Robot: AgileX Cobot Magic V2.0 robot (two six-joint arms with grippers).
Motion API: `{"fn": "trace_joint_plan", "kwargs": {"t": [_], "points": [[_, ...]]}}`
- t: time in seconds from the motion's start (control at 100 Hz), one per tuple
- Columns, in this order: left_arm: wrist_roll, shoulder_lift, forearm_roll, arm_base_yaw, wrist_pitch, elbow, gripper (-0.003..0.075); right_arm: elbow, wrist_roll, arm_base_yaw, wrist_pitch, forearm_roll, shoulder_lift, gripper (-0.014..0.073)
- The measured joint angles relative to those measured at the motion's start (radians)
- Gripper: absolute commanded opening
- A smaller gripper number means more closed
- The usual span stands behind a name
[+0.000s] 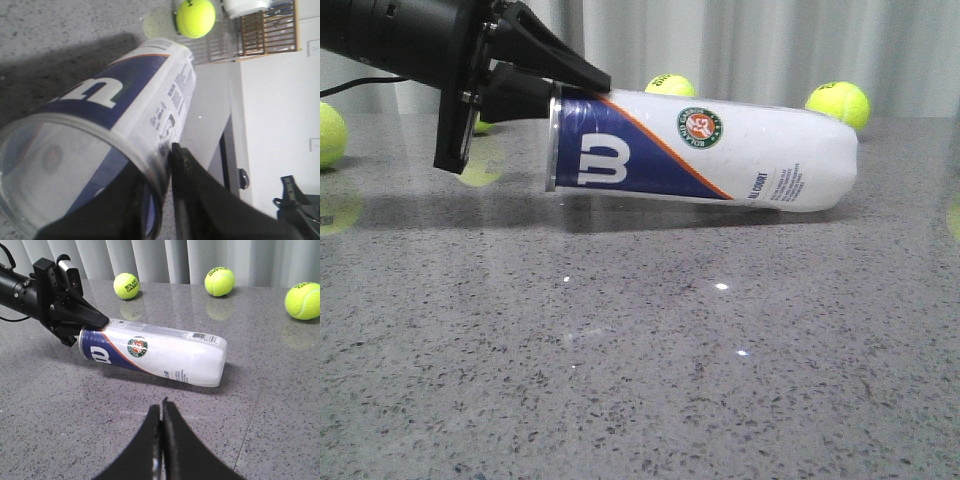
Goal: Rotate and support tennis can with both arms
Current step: 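Lift the blue end with the left gripper, rotating the can upright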
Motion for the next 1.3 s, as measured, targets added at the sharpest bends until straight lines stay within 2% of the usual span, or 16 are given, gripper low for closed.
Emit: {"fn": "trace_joint_plan", "kwargs": {"t": [0.22, 0.56, 0.75, 0.96, 1.12, 1.3], "points": [[0.038, 0.000, -0.068, 0.000, 0.010, -0.002, -0.0022, 0.000, 0.000, 0.000, 0.000, 0.000, 0.000, -0.0055], [0.090, -0.019, -0.087, 0.000, 0.009, -0.002, -0.0021, 0.000, 0.000, 0.000, 0.000, 0.000, 0.000, -0.0055], [0.103, -0.098, -0.027, 0.000, 0.006, -0.066, -0.0021, 0.000, 0.000, 0.000, 0.000, 0.000, 0.000, -0.0055], [0.017, -0.186, 0.159, -0.002, 0.029, -0.230, -0.0021, 0.000, 0.000, 0.000, 0.000, 0.000, 0.000, -0.0055], [-0.133, -0.212, 0.428, -0.020, 0.055, -0.376, -0.0021, 0.000, 0.000, 0.000, 0.000, 0.000, 0.000, -0.0055], [-0.293, -0.214, 0.715, -0.095, 0.067, -0.512, -0.0021, 0.000, 0.000, 0.000, 0.000, 0.000, 0.000, -0.0055]]}}
